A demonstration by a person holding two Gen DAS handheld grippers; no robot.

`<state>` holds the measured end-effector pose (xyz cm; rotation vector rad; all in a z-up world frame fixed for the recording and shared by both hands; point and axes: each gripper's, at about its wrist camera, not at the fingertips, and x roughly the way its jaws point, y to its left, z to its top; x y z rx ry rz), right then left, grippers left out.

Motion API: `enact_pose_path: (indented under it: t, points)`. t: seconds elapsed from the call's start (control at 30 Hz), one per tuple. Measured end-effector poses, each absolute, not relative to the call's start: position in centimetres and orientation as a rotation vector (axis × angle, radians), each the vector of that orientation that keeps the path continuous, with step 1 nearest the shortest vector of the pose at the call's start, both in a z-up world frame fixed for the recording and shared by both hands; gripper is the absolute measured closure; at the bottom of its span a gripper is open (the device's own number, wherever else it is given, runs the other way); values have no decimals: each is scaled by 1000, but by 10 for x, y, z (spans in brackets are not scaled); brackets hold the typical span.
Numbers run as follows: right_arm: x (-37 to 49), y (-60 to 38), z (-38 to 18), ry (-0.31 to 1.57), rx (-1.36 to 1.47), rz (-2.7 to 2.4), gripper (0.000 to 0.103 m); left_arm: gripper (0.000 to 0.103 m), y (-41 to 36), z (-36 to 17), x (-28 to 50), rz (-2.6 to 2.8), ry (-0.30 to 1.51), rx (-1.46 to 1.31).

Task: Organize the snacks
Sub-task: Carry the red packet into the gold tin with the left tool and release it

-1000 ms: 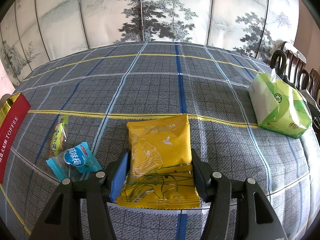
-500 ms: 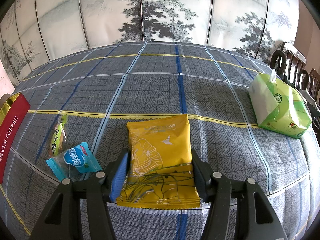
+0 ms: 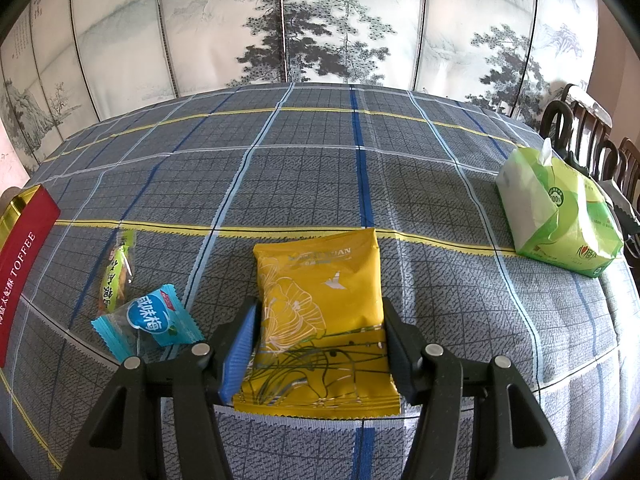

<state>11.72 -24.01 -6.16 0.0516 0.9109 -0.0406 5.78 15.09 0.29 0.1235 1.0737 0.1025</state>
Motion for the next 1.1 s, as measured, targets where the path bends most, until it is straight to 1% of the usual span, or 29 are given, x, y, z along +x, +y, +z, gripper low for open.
enact_pose_path:
  t: [0.23,0.5,0.73,0.87,1.1]
  points:
    - [116,-242,-61,912,46,-42,43,47,155,7,52,95,1069,97]
    - [114,-245,-60,912,40,-45,43,39,155,18,40,89,1034,89]
    - [114,-245,-60,912,38,-51,45,36,159,28,25,123,999,88]
    - [113,-245,-59,918,50,-72,45,31,158,32,19,140,974,89]
    - [117,-244,-56,949,84,-118,45,28,155,31,14,142,965,68]
